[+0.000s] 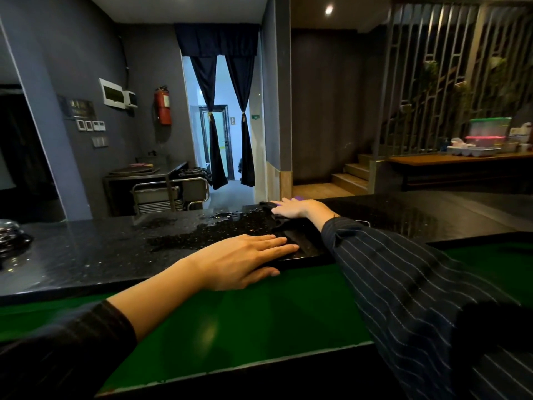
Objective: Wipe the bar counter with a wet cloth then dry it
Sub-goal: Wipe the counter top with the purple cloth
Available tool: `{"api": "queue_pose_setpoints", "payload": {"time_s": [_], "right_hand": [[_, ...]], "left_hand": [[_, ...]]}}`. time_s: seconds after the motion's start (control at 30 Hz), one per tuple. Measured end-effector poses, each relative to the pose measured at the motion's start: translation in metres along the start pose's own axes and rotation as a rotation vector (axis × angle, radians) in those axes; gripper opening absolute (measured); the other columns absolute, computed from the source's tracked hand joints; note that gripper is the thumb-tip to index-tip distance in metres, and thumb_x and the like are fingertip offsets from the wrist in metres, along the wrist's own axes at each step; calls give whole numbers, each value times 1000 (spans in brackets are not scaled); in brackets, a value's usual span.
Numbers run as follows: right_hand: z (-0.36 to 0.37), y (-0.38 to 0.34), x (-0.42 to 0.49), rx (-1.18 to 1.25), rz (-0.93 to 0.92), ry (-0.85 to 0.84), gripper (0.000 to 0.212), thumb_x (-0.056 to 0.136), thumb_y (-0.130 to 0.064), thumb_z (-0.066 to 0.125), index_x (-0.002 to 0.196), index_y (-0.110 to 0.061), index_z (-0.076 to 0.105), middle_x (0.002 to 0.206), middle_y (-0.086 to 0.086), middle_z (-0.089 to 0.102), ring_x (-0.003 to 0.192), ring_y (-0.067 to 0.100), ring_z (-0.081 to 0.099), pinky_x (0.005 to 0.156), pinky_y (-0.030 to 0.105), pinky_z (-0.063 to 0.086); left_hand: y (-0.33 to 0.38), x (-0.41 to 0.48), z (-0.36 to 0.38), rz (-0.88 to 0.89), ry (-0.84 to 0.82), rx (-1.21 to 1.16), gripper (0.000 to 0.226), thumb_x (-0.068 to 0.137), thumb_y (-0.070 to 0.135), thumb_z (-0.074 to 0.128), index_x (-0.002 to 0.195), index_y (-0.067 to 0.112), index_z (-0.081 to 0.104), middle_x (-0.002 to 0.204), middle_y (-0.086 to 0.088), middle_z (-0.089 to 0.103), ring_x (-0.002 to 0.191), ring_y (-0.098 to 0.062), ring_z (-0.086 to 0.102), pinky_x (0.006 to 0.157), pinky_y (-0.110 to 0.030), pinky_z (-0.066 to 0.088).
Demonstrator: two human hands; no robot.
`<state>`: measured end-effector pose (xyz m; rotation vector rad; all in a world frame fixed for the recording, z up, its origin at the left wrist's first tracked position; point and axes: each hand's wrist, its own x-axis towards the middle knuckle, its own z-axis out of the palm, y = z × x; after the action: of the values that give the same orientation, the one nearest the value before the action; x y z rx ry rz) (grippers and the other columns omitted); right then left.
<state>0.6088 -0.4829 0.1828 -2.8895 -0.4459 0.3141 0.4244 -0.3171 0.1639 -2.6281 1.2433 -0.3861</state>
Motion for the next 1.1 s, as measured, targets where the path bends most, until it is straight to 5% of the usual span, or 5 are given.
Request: {"api": "queue_pose_setpoints", "payload": {"time_s": [0.27, 0.43, 0.73, 0.97, 1.1], "right_hand": [[-6, 7, -16, 424, 2, 247, 29, 99, -27, 35, 87, -13, 57, 112, 21, 64, 107, 35, 60, 82, 33, 40], [-4, -18, -15, 325, 0, 125, 52, 105, -35, 25, 143, -2, 38, 150, 15, 40, 136, 30, 39, 104, 31, 29], [11, -98, -6, 205, -211, -80, 58, 105, -40, 21, 150, -5, 23, 161, 10, 12, 149, 24, 6, 117, 35, 4], [28, -117, -16, 77, -287, -39, 51, 104, -31, 27, 144, 1, 33, 157, 17, 23, 146, 29, 18, 116, 39, 15], [22, -107, -17, 197, -263, 153, 40, 105, -28, 26, 82, -6, 51, 110, 26, 56, 107, 31, 54, 81, 32, 32]], "left_hand": [[-21, -41, -21, -12, 38, -22, 67, 95, 57, 29, 151, 36, -1, 161, 6, 4, 148, -6, -1, 121, -27, 4], [-49, -105, -17, 21, -130, 69, 64, 99, 49, 28, 151, 31, -5, 160, 11, -5, 146, -1, -10, 121, -28, 3], [-60, -126, 3, 4, -77, 73, 60, 102, 36, 28, 152, 22, -2, 161, 5, 1, 147, -4, -3, 121, -24, 6], [-51, -131, -9, -94, 58, 66, 67, 95, 49, 35, 151, 15, 19, 156, -6, 28, 138, -20, 34, 114, -33, 27], [-59, -153, -12, -292, 204, -25, 81, 88, 64, 39, 151, 22, 14, 156, 0, 27, 141, -14, 29, 113, -36, 29]]}}
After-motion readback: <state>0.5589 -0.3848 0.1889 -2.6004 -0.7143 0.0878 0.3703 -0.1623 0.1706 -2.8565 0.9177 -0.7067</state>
